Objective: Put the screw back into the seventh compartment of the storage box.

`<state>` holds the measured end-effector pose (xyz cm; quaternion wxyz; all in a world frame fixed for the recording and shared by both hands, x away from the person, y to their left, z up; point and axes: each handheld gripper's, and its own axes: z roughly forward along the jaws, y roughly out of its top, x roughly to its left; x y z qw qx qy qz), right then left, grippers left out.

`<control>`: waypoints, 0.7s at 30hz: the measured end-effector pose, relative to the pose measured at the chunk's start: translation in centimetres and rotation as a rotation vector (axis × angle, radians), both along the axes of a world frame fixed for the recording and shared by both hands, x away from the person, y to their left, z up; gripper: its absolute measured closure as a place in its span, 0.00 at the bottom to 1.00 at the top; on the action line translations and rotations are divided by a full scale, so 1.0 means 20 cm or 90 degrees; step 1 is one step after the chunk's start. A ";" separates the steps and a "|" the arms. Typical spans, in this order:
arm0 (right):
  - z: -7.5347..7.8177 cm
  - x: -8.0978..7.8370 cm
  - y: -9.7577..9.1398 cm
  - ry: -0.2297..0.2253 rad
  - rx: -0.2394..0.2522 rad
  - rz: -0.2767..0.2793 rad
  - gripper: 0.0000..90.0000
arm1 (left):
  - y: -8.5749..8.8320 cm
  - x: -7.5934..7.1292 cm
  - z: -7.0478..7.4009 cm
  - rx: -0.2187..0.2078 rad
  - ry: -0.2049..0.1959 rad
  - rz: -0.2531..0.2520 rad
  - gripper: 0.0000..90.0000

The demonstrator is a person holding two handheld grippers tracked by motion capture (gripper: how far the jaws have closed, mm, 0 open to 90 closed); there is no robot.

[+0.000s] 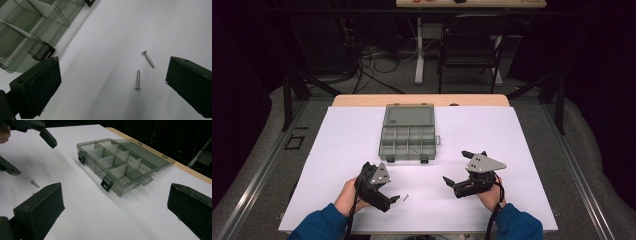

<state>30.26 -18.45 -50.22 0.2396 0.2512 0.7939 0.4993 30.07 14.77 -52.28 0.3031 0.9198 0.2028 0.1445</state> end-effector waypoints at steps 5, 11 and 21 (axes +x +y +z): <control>0.00 0.00 0.00 -0.001 -0.002 -0.001 0.00 | -0.02 -0.02 -0.02 -0.004 0.007 -0.022 0.00; 0.00 0.00 0.01 -0.002 0.000 0.005 0.00 | -0.03 -0.02 -0.04 0.016 0.021 -0.036 0.00; -0.01 -0.01 0.00 0.002 -0.007 0.002 0.00 | -0.04 -0.02 -0.05 0.034 0.044 -0.061 0.18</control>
